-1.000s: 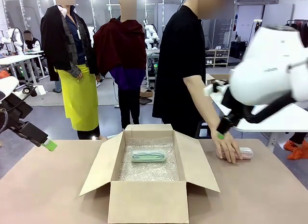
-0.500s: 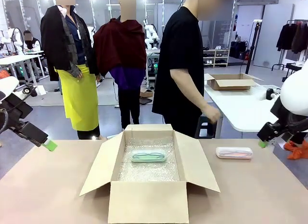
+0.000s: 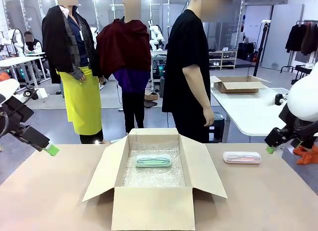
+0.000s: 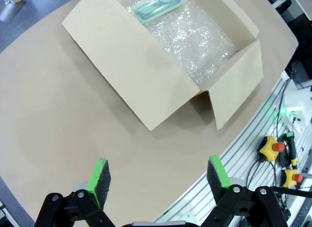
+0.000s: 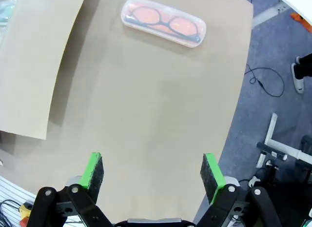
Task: Pack the glasses set securely to prepare it for shipping.
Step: Put the Glasses case from the right side of the table into the Package Box.
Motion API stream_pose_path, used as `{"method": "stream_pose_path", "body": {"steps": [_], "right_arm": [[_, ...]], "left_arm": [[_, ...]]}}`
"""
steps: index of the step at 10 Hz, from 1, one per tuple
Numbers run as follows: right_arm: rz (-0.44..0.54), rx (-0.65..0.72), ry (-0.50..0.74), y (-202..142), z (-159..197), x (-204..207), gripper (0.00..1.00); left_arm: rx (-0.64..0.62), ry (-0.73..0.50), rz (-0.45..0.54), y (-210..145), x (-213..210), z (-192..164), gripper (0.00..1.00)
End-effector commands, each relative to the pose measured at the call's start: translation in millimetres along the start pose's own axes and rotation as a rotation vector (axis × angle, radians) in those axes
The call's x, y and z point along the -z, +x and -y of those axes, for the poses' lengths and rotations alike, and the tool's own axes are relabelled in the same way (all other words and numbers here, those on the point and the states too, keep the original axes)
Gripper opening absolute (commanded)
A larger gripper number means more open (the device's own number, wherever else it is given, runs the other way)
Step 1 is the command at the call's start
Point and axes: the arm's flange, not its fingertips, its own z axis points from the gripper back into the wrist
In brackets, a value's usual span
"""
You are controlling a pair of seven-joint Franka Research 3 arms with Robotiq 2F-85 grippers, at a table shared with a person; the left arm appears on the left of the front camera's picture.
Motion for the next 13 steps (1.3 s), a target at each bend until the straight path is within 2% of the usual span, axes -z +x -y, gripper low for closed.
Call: {"method": "stream_pose_path", "body": {"steps": [1,5,7,8,10,13], "right_arm": [[-0.001,-0.009,0.000,-1,0,-4,1.00],[0.001,0.000,0.000,0,0,-1,1.00],[-0.058,0.023,-0.008,46,6,21,1.00],[-0.113,0.008,0.032,75,13,33,1.00],[-0.131,0.034,0.013,122,17,41,1.00],[-0.174,0.072,0.032,186,17,76,1.00]], "left_arm": [[0.009,-0.006,0.016,1,-1,-1,1.00],[0.009,-0.006,0.016,1,-1,-1,1.00],[0.009,-0.006,0.016,1,-1,-1,1.00],[0.009,-0.006,0.016,1,-1,-1,1.00],[0.009,-0.006,0.016,1,-1,-1,1.00],[0.009,-0.006,0.016,1,-1,-1,1.00]]}}
